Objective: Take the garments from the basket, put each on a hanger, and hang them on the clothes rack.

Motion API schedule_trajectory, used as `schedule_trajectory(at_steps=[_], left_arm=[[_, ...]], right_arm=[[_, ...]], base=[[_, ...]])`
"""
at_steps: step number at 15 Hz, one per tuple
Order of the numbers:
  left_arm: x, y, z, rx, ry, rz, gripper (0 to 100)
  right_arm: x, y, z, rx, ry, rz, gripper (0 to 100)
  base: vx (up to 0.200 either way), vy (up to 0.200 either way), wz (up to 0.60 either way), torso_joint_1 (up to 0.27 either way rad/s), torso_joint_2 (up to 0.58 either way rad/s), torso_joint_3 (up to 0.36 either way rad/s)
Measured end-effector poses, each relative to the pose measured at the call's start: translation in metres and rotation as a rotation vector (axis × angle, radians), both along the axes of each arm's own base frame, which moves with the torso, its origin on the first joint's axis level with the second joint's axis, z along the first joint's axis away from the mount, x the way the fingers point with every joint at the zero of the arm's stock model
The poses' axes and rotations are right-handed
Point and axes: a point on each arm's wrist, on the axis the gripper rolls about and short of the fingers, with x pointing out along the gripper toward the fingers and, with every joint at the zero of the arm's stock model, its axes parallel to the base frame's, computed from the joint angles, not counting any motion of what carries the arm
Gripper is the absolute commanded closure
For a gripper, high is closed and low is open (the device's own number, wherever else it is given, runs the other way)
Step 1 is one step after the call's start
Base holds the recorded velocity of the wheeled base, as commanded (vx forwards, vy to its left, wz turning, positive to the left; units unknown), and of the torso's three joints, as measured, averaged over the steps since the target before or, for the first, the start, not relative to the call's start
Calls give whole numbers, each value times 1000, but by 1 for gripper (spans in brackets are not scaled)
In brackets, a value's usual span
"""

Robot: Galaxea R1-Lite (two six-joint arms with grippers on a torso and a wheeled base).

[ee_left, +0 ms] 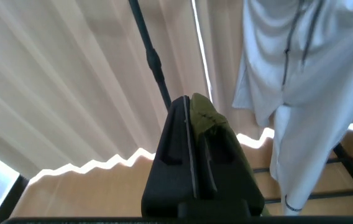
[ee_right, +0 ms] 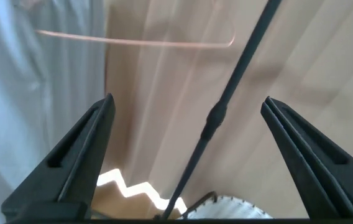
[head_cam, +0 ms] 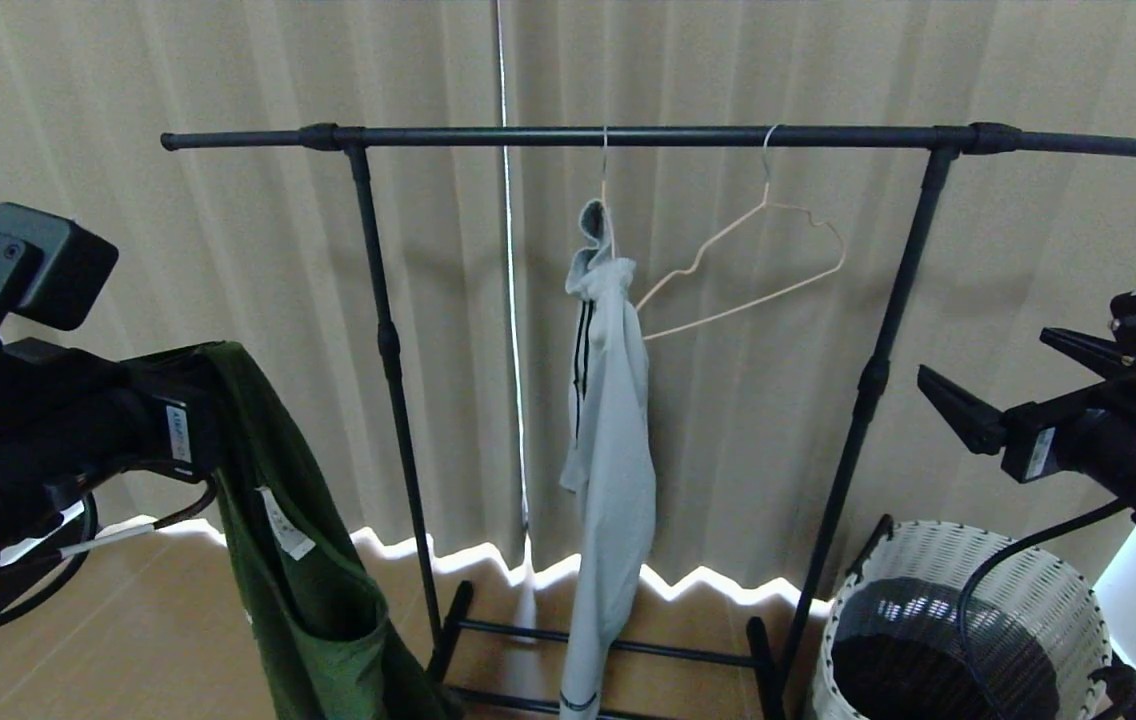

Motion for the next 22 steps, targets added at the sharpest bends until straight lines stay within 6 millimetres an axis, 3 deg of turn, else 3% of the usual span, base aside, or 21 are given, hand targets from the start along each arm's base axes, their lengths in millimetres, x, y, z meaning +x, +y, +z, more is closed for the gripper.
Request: schedule_trajectory(at_steps=[10,18,22], left_arm=[[0,0,-1,7,1,-1,100],[0,0,0,18,-3,-3,100],[-1,0,1,20,-7,-2,100]], right_arm=[[4,-11,-1,-84,-1,-56,0],[5,-22,-4,-105,11,-111,0],[8,-25,-7,-107,25,-125,0]], base=[[0,0,0,231,-463,-246],[0,0,0,15,-27,-14],[0,0,-600,0,-1,2]])
